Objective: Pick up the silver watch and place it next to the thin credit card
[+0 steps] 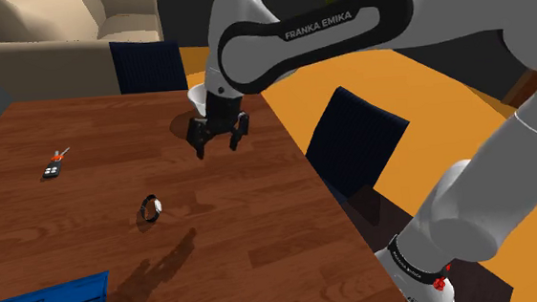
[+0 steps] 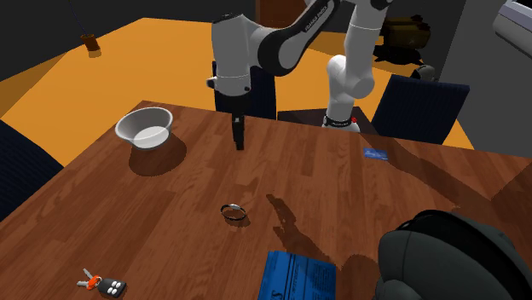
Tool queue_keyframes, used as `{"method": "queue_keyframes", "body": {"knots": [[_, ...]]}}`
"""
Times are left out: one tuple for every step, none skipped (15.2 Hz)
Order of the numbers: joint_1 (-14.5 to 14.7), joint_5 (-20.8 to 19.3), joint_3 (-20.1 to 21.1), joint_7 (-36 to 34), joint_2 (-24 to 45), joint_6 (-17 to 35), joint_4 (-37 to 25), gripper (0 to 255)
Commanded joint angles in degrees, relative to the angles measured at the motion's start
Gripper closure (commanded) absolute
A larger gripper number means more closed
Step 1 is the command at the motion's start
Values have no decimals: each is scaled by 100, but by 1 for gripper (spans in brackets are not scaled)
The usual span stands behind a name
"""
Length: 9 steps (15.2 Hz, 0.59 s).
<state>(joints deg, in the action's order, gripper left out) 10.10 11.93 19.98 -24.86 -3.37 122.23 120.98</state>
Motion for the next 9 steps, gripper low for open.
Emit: {"method": "queue_keyframes", "body": {"knots": [[54,-142,81,-129,465,147,-314,0],[100,-215,125,-214,670,207,-458,0],[151,-293,162,-300,877,261,-609,0],[209,-374,191,-385,1085,308,-767,0],[271,-458,216,-470,1295,349,-932,0],[339,-543,235,-554,1506,382,-1105,0],[410,-630,249,-635,1718,409,-1285,0],[487,-716,256,-714,1930,428,-1473,0],[568,-801,261,-790,2144,439,-1670,0]]}}
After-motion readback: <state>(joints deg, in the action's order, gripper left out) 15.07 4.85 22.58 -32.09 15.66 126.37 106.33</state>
